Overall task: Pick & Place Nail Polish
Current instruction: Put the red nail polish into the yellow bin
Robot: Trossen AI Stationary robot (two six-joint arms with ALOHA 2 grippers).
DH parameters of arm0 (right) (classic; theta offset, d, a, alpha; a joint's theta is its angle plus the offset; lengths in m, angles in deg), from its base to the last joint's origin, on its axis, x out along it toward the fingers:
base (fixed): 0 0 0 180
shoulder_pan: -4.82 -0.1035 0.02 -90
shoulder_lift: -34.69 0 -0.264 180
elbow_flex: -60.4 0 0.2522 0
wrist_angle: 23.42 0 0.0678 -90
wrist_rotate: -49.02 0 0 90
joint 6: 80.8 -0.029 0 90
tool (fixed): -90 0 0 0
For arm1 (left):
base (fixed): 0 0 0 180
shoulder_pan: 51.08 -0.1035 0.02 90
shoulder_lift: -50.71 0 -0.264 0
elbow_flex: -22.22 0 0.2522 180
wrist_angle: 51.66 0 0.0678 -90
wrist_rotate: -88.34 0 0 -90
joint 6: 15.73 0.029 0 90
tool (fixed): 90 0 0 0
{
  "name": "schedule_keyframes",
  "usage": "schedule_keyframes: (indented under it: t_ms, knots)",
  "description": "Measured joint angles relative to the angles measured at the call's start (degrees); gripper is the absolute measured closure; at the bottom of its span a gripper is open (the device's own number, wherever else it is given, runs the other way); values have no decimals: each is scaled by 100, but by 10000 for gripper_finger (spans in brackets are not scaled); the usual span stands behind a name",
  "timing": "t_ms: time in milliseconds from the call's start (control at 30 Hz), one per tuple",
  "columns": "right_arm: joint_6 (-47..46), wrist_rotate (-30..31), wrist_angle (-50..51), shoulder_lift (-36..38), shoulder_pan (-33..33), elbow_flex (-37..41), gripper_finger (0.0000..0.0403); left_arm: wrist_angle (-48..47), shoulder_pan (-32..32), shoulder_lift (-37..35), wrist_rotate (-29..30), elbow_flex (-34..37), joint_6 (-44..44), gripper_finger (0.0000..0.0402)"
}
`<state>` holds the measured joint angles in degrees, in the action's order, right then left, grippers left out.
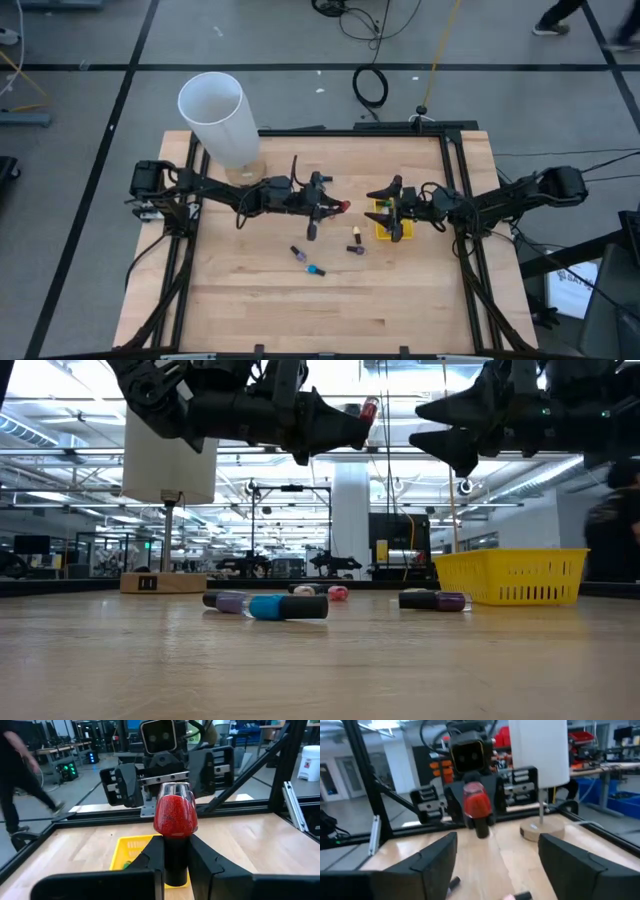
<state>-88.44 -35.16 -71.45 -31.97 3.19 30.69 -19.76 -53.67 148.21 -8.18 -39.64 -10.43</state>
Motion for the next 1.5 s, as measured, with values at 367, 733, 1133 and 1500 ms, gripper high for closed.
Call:
schedule_keyframes:
  t_ms: [367,733,1133,1500]
  knots:
    - [329,-13,-139,-549,-153,-543,108,136,48,0,204,0,18,364]
    - [407,-2,-115,-852,-186,-866,112,190,161,0,211,-22,38,364]
    - [400,2,-177,-886,-186,-885,117,417,197,146,261,-105,-31,364]
    - [400,-6,-164,-886,-186,-885,124,644,181,654,148,-516,-103,364]
